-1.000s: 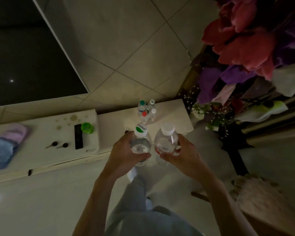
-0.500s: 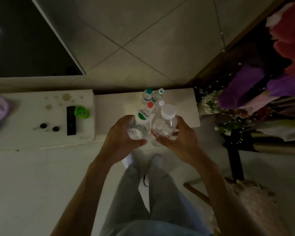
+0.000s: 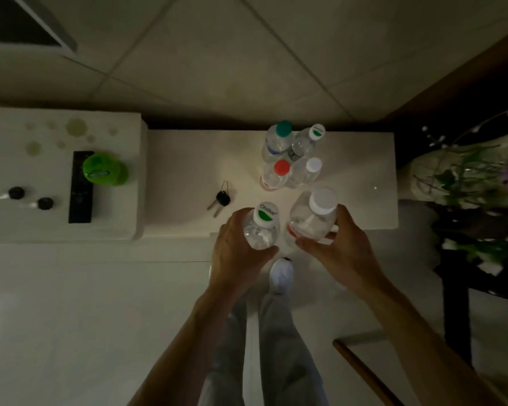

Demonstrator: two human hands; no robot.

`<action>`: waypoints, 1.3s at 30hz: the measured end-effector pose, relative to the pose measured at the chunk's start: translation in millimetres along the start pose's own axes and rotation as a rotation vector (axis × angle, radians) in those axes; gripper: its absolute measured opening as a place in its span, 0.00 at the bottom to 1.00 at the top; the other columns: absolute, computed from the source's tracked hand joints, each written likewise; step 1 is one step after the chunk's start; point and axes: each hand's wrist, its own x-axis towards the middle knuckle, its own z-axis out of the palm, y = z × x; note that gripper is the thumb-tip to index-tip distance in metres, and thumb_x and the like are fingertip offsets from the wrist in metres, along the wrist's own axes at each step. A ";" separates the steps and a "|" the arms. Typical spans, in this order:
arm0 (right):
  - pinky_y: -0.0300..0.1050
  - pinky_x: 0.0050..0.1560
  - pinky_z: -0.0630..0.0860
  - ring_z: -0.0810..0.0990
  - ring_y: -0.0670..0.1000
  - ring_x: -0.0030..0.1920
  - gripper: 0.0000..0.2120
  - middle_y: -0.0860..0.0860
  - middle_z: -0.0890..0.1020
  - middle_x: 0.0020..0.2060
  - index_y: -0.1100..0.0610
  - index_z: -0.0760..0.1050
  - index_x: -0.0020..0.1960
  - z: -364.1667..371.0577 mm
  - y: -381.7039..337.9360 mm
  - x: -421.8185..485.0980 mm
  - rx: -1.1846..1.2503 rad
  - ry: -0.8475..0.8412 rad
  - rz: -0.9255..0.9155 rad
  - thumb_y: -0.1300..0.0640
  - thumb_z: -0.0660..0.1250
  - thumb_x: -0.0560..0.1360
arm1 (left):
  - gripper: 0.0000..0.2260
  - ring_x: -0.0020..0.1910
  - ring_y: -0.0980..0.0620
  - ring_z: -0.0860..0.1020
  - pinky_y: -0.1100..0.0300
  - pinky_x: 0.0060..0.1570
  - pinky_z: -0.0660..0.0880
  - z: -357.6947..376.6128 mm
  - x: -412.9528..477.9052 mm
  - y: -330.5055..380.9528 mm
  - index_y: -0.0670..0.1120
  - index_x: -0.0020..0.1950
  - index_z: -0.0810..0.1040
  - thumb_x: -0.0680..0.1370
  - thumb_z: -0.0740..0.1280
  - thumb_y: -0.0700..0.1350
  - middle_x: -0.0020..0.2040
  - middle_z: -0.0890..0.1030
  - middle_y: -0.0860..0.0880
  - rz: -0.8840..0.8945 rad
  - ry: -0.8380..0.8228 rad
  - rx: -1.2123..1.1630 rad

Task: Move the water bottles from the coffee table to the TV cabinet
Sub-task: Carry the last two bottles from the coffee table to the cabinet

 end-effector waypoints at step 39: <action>0.44 0.63 0.73 0.72 0.51 0.68 0.39 0.52 0.70 0.70 0.53 0.61 0.75 56.8 135.2 138.3 0.024 0.074 0.001 0.60 0.76 0.68 | 0.32 0.58 0.51 0.75 0.75 0.44 0.63 137.1 130.7 -66.9 0.44 0.66 0.70 0.65 0.78 0.43 0.59 0.77 0.47 0.124 0.109 0.124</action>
